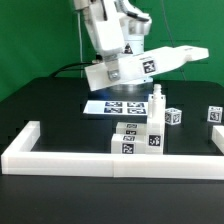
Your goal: Assemble chair
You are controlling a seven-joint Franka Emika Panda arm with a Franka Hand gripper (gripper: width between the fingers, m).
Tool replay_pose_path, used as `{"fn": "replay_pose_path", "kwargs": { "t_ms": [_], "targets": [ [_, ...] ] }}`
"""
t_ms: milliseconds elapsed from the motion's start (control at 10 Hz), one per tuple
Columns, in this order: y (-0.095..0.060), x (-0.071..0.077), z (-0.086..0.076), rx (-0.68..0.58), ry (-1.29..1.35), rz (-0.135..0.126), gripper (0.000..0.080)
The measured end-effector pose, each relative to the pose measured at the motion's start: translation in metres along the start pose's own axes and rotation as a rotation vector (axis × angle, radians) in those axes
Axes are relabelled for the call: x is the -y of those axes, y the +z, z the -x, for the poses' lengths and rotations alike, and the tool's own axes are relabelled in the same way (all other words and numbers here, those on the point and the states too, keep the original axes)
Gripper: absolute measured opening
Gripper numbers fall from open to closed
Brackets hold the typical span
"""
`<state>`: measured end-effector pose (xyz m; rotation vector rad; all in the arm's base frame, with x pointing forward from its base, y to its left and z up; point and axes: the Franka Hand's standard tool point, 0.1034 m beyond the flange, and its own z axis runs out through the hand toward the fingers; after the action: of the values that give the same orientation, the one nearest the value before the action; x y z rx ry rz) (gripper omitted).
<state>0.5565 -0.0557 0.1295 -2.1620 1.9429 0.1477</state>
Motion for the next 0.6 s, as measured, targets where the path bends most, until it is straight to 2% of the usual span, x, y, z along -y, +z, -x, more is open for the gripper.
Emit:
{"fn": "replay_pose_path", "kwargs": {
  "t_ms": [100, 400, 500, 600],
  "targets": [
    [-0.001, 0.012, 0.004, 0.010, -0.005, 0.003, 0.0289],
    [0.001, 0.009, 0.002, 0.013, 0.012, 0.011, 0.0289],
    [0.002, 0.002, 0.000, 0.033, 0.087, 0.042, 0.0289],
    [-0.001, 0.001, 0.000, 0.047, 0.179, 0.060, 0.0289]
  ]
}}
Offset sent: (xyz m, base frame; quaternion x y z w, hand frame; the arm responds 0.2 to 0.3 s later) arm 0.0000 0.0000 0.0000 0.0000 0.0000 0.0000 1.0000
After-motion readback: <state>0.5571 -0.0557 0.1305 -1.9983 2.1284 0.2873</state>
